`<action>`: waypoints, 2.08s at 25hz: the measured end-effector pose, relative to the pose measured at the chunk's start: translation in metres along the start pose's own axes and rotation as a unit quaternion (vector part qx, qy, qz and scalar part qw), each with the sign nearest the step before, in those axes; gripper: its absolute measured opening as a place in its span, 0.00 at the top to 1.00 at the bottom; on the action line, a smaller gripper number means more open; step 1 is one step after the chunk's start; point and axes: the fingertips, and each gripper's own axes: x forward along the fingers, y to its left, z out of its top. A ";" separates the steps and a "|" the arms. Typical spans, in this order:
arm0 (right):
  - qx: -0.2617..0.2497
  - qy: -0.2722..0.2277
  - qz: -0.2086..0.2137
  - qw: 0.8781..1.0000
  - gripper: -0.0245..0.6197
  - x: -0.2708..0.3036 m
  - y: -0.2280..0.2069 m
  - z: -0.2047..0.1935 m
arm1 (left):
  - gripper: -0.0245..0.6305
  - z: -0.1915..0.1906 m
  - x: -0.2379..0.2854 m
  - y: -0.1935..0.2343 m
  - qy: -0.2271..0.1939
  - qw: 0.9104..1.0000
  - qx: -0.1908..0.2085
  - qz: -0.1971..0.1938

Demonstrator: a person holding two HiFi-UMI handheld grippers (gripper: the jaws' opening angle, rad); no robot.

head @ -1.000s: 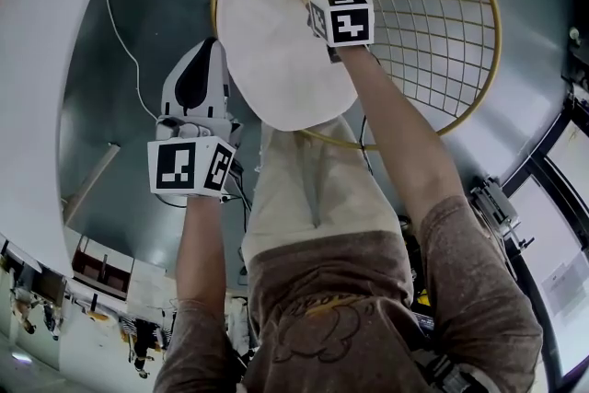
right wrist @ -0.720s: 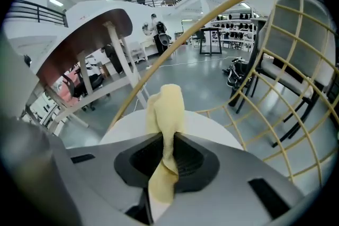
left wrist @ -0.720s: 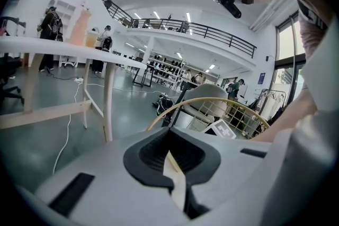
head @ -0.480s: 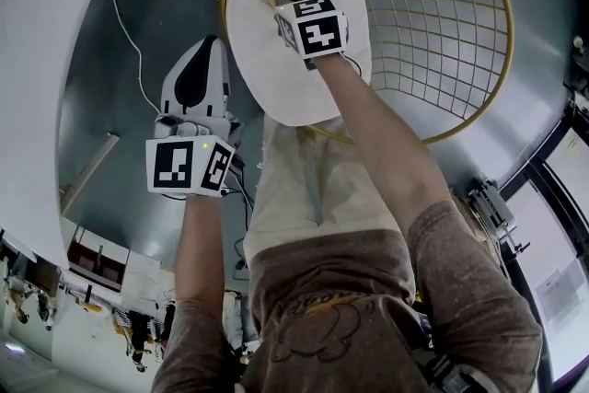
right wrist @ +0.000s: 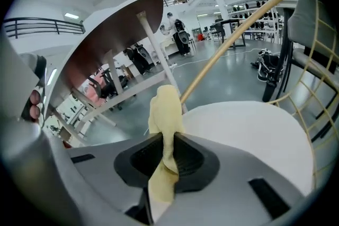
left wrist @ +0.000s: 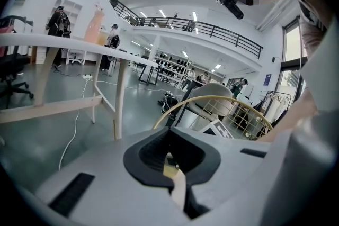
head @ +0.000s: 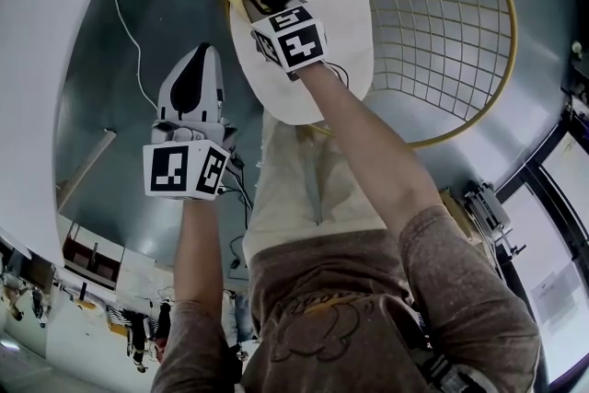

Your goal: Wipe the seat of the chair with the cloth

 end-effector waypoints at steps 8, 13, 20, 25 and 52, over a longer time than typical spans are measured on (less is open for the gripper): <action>-0.001 -0.001 0.041 0.999 0.85 -0.008 0.025 -0.007 | 0.95 0.007 -0.008 -0.001 -0.006 1.000 0.006 -0.002; -0.003 -0.021 0.020 1.000 0.85 -0.040 -0.002 -0.001 | 0.95 0.008 -0.009 -0.010 -0.011 1.000 0.000 -0.008; 0.021 -0.037 -0.047 0.998 0.85 -0.097 -0.071 -0.006 | 0.95 0.008 -0.010 -0.023 -0.009 1.000 -0.002 -0.024; 0.032 -0.021 -0.102 0.994 0.85 -0.139 -0.116 -0.025 | 0.95 0.007 -0.008 -0.031 -0.007 1.000 -0.002 -0.030; 0.110 0.076 -0.217 0.967 0.85 -0.148 -0.190 -0.104 | 0.95 -0.010 -0.001 -0.055 0.014 0.999 -0.008 -0.045</action>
